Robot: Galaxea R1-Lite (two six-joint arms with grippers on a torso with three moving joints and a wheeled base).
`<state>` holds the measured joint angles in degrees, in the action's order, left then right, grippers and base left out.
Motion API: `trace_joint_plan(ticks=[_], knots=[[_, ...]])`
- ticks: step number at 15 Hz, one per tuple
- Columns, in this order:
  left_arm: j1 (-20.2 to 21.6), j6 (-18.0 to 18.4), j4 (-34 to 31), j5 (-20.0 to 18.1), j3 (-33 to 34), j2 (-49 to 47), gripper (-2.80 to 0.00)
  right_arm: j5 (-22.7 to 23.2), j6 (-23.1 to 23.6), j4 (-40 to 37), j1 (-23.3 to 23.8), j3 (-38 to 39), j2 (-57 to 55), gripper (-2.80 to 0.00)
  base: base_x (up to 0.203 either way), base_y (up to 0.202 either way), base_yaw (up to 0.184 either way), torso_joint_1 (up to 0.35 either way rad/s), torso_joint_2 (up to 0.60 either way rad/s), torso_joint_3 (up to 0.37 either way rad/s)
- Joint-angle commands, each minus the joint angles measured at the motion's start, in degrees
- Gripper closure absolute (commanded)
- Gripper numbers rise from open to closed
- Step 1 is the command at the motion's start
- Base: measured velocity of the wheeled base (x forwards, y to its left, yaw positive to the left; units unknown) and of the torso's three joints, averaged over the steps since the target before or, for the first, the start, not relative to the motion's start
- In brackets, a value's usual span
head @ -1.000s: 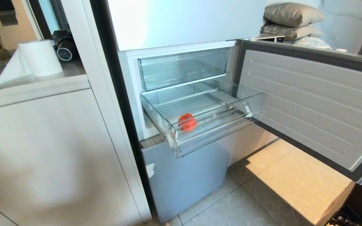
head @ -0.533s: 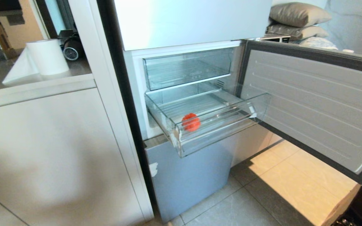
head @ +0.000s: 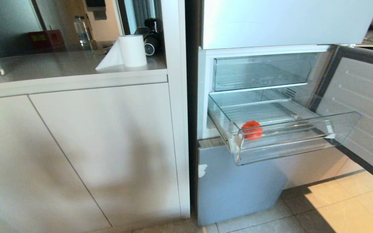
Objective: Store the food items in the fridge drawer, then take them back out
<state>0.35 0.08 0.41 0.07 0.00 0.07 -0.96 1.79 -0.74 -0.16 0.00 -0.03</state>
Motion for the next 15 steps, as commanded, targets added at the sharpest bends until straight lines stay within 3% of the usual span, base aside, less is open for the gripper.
trace_joint_plan(ticks=[1, 3, 6, 15], knots=[[0.0, 0.01, 0.02, 0.01, 0.09, 0.01, 0.0, 0.06, 0.12, -0.05, -0.02, 0.0, -1.12, 0.0, 0.003, -0.008, 0.138, 0.002, 0.01, -0.001], [0.0, 0.01, 0.02, 0.01, 0.09, 0.01, 0.0, 0.13, 0.09, 0.74, -0.15, 0.05, -7.16, 0.0, 0.001, -0.003, 0.081, 0.003, 0.0, 0.001], [0.0, 0.01, 0.02, 0.01, 0.09, 0.01, 0.0, -0.1, -0.4, 9.51, -2.3, -3.06, -25.37, 0.0, 0.0, 0.0, 0.0, 0.0, 0.0, 0.0], [0.0, 0.01, 0.02, 0.01, 0.09, 0.01, 0.0, 1.75, -1.61, 18.48, -4.15, -46.75, -83.8, 0.0, 0.0, 0.0, 0.0, 0.0, 0.0, 0.0]])
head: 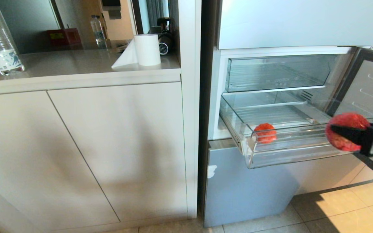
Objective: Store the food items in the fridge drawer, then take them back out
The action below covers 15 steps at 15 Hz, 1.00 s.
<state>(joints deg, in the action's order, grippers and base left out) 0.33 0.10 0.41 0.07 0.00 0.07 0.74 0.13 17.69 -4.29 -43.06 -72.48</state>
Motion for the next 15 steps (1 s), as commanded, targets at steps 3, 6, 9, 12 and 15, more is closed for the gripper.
trace_joint_plan(ticks=[3, 6, 9, 12, 15], knots=[[0.02, -0.01, 0.02, 0.01, 0.09, 0.01, 0.0, -0.09, 0.07, 4.02, 0.4, -19.23, -26.61, 0.0, 0.0, 0.0, 0.0, 0.0, 0.0, 0.0], [0.02, -0.01, 0.02, 0.01, 0.09, 0.01, 0.0, -0.24, 0.16, 4.44, 1.52, -32.69, -37.62, 0.0, 0.0, 0.0, 0.0, 0.0, 0.0, 0.0], [0.02, -0.01, 0.02, 0.01, 0.09, 0.01, 0.0, -0.12, 0.07, 0.38, 3.62, -38.39, -43.49, 0.0, 0.0, 0.0, 0.0, 0.0, 0.0, 0.0], [0.02, -0.01, 0.02, 0.01, 0.09, 0.01, 0.0, 0.17, 0.04, 0.17, 4.95, -39.43, -46.86, 0.0, 0.0, 0.0, 0.0, 0.0, 0.0, 0.0], [0.02, -0.01, 0.02, 0.01, 0.09, 0.01, 0.0, 0.22, -0.28, 0.21, 5.55, -42.12, -49.75, -2.8, 0.0, 0.0, 0.0, 0.0, 0.0, 0.0]])
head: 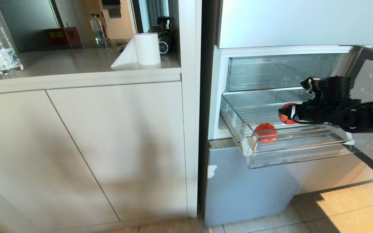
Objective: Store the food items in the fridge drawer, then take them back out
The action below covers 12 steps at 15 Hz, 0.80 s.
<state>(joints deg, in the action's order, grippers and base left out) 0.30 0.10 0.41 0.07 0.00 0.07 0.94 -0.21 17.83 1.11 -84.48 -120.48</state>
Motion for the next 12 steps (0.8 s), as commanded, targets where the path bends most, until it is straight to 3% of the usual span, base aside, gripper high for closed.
trace_joint_plan(ticks=[1, 6, 7, 12], knots=[[0.05, -0.01, 0.02, 0.01, 0.09, 0.01, 0.0, 0.03, -0.67, 0.01, 0.36, -1.7, -2.28, -2.8, 0.0, 0.0, 0.0, 0.0, 0.0, 0.0], [0.05, -0.01, 0.02, 0.01, 0.09, 0.01, 0.0, -0.11, -3.02, 0.05, 0.34, 2.99, 8.83, -2.8, 0.0, 0.0, 0.0, 0.0, 0.0, 0.0], [0.05, -0.01, 0.02, 0.01, 0.09, 0.01, 0.0, -0.08, -3.34, 0.04, 0.38, 5.84, 13.28, 0.0, 0.0, 0.0, 0.0, 0.0, 0.0, 0.0], [0.05, -0.01, 0.02, 0.01, 0.09, 0.01, 0.0, -0.02, -4.61, -5.1, 0.86, 26.08, 35.93, 0.0, 0.0, 0.0, 0.0, 0.0, 0.0, 0.0]])
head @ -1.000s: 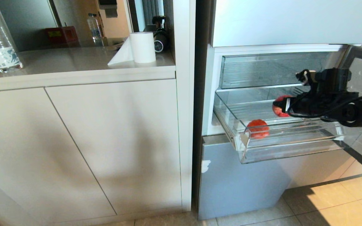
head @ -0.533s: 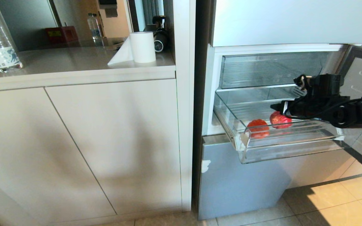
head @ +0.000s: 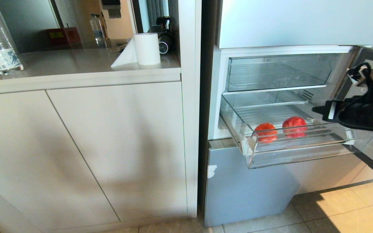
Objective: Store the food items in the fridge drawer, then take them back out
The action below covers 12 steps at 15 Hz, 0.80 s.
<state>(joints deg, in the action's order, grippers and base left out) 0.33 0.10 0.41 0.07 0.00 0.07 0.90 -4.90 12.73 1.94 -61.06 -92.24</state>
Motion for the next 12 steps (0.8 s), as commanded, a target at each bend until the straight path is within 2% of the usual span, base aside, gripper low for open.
trace_joint_plan(ticks=[1, 3, 5, 8, 12], knots=[[0.02, -0.01, 0.02, 0.01, 0.09, 0.01, 0.0, 0.1, -0.26, -4.21, 0.58, 6.15, 12.21, 0.0, 0.0, 0.0, 0.0, 0.0, 0.0, 0.0], [0.02, -0.01, 0.02, 0.01, 0.09, 0.01, 0.0, 1.46, -0.71, -16.57, 1.84, 8.99, 16.31, 0.0, 0.0, 0.0, 0.0, 0.0, 0.0, 0.0], [0.02, -0.01, 0.02, 0.01, 0.09, 0.01, 0.0, 7.0, -0.94, -25.59, 3.94, 8.32, 16.39, 0.0, 0.0, 0.0, 0.0, 0.0, 0.0, 0.0], [0.02, -0.01, 0.02, 0.01, 0.09, 0.01, 0.0, 10.96, -0.94, -29.37, 4.34, 6.2, 8.33, 0.0, 0.0, 0.0, 0.0, 0.0, 0.0, 0.0], [0.02, -0.01, 0.02, 0.01, 0.09, 0.01, 0.0, 12.51, -0.58, -29.96, 4.35, -0.73, -5.8, 0.0, 0.0, 0.0, 0.0, 0.0, 0.0, 0.0]])
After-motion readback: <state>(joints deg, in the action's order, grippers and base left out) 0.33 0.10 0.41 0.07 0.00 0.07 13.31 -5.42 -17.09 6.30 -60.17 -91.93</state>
